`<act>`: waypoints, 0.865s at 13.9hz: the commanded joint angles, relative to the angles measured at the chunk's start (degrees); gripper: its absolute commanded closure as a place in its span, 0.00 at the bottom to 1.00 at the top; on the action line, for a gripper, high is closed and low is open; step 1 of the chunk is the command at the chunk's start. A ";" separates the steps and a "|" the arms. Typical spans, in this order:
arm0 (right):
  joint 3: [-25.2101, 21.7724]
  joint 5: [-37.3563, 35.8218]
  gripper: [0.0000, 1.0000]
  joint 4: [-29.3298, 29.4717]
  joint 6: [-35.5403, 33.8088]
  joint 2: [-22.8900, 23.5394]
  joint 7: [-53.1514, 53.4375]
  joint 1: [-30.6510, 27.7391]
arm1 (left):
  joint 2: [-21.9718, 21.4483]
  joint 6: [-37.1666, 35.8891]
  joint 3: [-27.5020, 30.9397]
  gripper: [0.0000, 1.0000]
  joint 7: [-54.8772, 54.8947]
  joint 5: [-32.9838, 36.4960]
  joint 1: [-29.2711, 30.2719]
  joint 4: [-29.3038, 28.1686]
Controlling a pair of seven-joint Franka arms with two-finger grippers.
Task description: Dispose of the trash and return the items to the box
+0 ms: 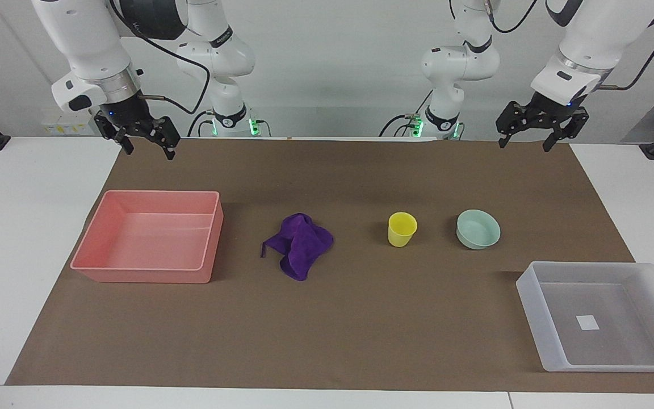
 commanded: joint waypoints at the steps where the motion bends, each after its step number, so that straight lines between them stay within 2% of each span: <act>1: 0.47 1.12 0.00 -1.04 -0.48 -1.25 -1.50 -0.96 | -1.07 0.27 0.09 0.00 -0.85 1.10 0.24 -0.95; 7: 1.08 0.60 0.00 -0.60 -2.51 -1.25 -1.76 -0.70 | -1.60 -0.34 0.00 0.00 -1.11 1.10 0.15 -2.35; 12: 0.65 0.24 0.00 3.00 -4.43 -1.68 -1.68 -0.70 | -1.95 1.40 0.00 0.00 -0.85 1.02 0.68 -3.23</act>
